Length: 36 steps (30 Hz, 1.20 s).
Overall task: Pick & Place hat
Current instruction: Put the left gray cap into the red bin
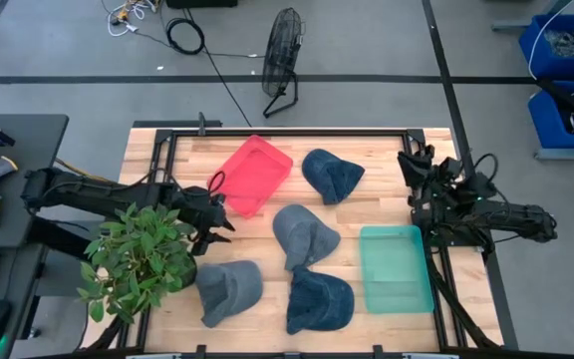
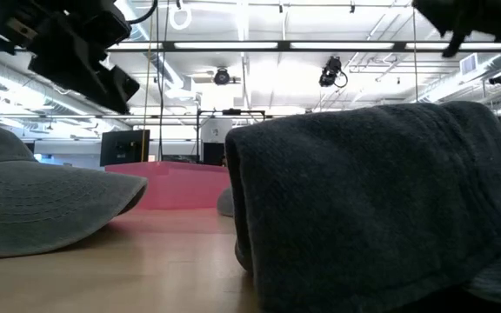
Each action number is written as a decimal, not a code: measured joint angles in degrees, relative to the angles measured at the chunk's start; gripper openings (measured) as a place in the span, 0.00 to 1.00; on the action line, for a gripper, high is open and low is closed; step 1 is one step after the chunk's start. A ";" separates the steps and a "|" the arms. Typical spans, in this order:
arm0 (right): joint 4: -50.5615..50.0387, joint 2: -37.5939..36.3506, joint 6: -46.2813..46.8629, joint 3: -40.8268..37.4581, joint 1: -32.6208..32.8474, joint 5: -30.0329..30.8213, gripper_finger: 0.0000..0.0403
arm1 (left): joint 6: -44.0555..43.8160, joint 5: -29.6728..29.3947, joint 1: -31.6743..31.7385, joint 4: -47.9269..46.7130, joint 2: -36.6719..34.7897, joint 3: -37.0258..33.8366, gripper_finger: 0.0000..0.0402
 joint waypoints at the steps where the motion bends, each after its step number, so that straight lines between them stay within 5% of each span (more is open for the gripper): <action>1: -1.90 1.52 -0.02 1.84 0.00 -1.04 0.19 | 0.67 -0.77 0.24 0.84 0.00 0.00 0.42; 9: -23.71 18.98 -0.35 16.95 0.02 -0.53 0.30 | 0.59 -7.76 3.24 12.58 0.00 0.00 0.42; 17: -42.39 33.06 3.75 24.43 0.02 -0.47 0.39 | -2.43 -6.90 3.39 5.52 0.00 0.00 0.42; 20: -46.73 36.91 5.19 24.51 0.02 -1.87 0.40 | -3.68 -1.21 2.01 1.05 0.00 0.00 0.42; 25: -50.66 42.04 8.41 24.51 0.01 -2.96 0.40 | -5.77 6.79 -2.74 -2.96 0.62 0.00 0.42; 36: -48.35 45.68 8.64 24.58 0.00 -2.83 0.40 | -4.82 4.15 -12.90 0.71 7.96 0.04 0.42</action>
